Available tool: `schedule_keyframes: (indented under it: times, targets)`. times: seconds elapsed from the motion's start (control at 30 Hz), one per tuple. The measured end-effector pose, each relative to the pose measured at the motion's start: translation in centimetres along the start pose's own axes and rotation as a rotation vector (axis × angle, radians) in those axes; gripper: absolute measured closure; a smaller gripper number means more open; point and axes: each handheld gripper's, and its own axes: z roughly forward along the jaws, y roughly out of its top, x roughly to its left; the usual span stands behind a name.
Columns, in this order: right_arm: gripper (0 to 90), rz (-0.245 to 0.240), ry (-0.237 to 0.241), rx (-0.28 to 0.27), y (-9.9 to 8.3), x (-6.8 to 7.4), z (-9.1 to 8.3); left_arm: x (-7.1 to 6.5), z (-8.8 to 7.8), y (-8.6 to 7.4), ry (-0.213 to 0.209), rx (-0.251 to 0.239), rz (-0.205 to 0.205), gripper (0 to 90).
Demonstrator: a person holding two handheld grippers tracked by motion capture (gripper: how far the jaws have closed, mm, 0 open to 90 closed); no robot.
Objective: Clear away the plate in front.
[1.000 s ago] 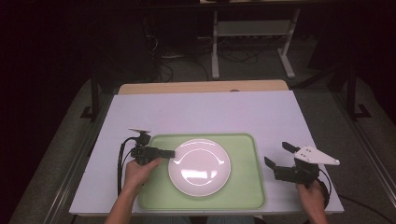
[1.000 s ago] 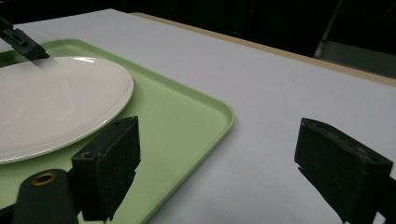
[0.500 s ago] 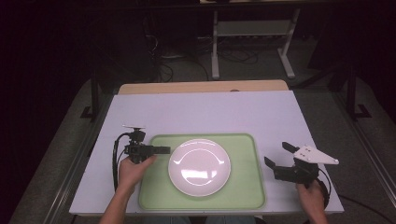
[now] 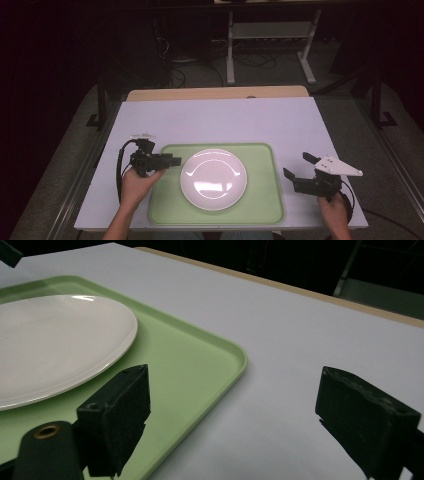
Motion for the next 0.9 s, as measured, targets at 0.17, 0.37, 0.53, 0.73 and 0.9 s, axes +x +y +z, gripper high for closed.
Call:
schedule_keyframes:
  times: [0.17, 0.37, 0.53, 0.73, 0.9]
  targets:
    - [13.3, 0.008, -0.005, -0.003, 0.0, -0.2, -0.1, -0.3, -0.8, -0.2, 0.022, -0.016, 0.076, 39.7]
    - [13.3, 0.016, -0.012, 0.001, 0.0, -0.4, -0.1, -0.7, -1.6, -0.4, 0.028, -0.048, 0.147, 35.5]
    - [13.3, 0.016, -0.015, 0.001, -0.1, -0.5, -0.1, -1.3, -2.4, -0.6, 0.05, -0.064, 0.223, 32.3]
    - [13.3, 0.022, -0.021, 0.01, -0.2, -0.6, -0.1, -1.4, -3.4, -1.3, 0.062, -0.074, 0.284, 29.9]
    - [13.3, 0.027, -0.024, 0.018, -0.4, -0.8, -0.2, -1.6, -4.1, -2.4, 0.088, -0.074, 0.329, 28.5]
